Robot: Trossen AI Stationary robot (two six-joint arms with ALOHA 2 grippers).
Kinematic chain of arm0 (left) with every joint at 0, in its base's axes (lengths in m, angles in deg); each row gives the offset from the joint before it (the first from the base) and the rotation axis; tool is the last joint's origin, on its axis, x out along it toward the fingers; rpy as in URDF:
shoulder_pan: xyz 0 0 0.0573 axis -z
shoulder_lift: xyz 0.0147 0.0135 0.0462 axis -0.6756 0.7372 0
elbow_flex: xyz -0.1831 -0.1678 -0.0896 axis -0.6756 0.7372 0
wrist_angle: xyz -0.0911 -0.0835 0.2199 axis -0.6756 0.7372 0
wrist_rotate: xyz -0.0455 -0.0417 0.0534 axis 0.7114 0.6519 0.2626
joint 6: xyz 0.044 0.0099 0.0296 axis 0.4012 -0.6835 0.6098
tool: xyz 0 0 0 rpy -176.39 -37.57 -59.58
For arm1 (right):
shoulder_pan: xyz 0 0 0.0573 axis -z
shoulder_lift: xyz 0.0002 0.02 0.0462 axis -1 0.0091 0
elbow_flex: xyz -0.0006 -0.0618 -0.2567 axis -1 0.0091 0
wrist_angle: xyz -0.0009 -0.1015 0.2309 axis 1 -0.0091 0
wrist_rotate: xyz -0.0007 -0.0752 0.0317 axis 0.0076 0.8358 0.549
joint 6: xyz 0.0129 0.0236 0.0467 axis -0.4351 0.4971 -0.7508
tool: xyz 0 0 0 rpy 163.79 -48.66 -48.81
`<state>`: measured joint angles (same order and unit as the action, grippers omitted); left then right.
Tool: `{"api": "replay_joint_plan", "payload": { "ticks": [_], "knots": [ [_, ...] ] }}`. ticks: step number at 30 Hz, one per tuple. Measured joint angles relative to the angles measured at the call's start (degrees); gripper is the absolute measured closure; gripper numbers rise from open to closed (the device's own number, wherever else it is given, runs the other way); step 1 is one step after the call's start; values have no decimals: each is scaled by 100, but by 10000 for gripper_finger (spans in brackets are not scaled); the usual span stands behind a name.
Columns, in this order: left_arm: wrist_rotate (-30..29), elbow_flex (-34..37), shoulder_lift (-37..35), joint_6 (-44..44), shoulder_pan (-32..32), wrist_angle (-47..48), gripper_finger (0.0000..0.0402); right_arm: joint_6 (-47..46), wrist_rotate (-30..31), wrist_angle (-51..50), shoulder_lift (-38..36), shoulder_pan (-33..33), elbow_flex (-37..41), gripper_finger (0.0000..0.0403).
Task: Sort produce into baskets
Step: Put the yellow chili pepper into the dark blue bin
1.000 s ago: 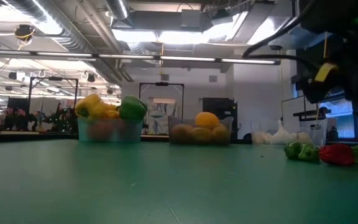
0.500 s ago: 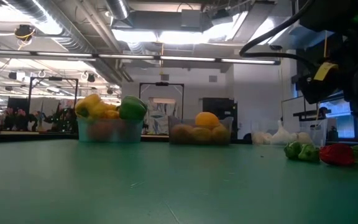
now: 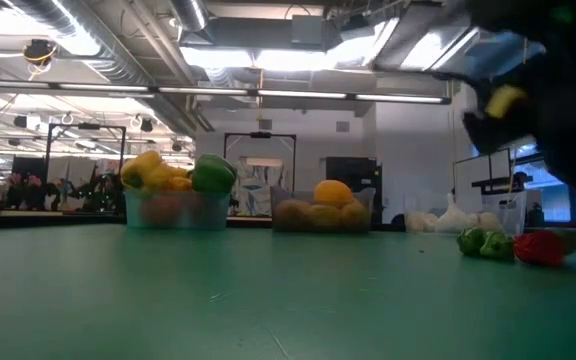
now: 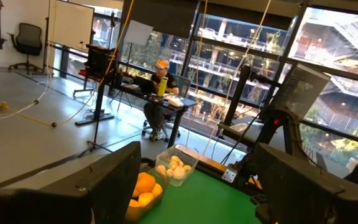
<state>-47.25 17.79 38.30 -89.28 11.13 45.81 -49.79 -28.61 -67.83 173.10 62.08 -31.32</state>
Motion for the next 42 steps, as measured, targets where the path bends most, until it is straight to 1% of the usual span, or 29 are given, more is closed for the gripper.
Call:
{"api": "replay_joint_plan", "payload": {
  "ticks": [4, 7, 10, 12, 14, 17, 19, 23, 26, 31, 35, 38, 42],
  "knots": [
    [2, 0, 0, 24, 0, 0, 93, 9, 106, -211, -12, 8, -382, 372],
    [2, 0, 0, 39, 0, 0, 93, 11, 157, -170, -13, 4, -766, 380],
    [2, 0, 0, 42, 0, 0, 93, 20, 500, -12, -13, 0, -1211, 382],
    [2, 0, 0, 42, 0, 0, 93, 88, 919, 353, -15, 1, -1509, 383],
    [2, 0, 0, 38, 0, -2, 93, 348, 1316, 781, -17, 4, -1742, 383],
    [2, 0, 0, 19, 0, -2, 93, 942, 1876, 1662, 24, 21, -2001, 383],
    [2, 0, 0, 17, 0, -2, 93, 1381, 2093, 2150, 124, 54, -2174, 384],
    [2, 0, 0, 15, 0, -2, 93, 2248, 2088, 2852, 553, 201, -2680, 384],
    [2, 0, 0, -13, 0, -2, 93, 2861, 1938, 3177, 1022, 339, -3257, 384],
    [3, 0, 0, -31, 0, -4, 93, 3606, 1584, 3147, 2004, 568, -4552, 384],
    [2, 0, 0, -122, 0, -4, 93, 4055, 1155, 3162, 2867, 662, -5720, 384],
    [2, 0, 0, -131, 0, -4, 93, 4290, 973, 3161, 3472, 661, -6535, 384],
    [2, 0, 0, -131, 0, -4, 93, 4497, 719, 3165, 4085, 642, -7310, 384]
  ]
}}
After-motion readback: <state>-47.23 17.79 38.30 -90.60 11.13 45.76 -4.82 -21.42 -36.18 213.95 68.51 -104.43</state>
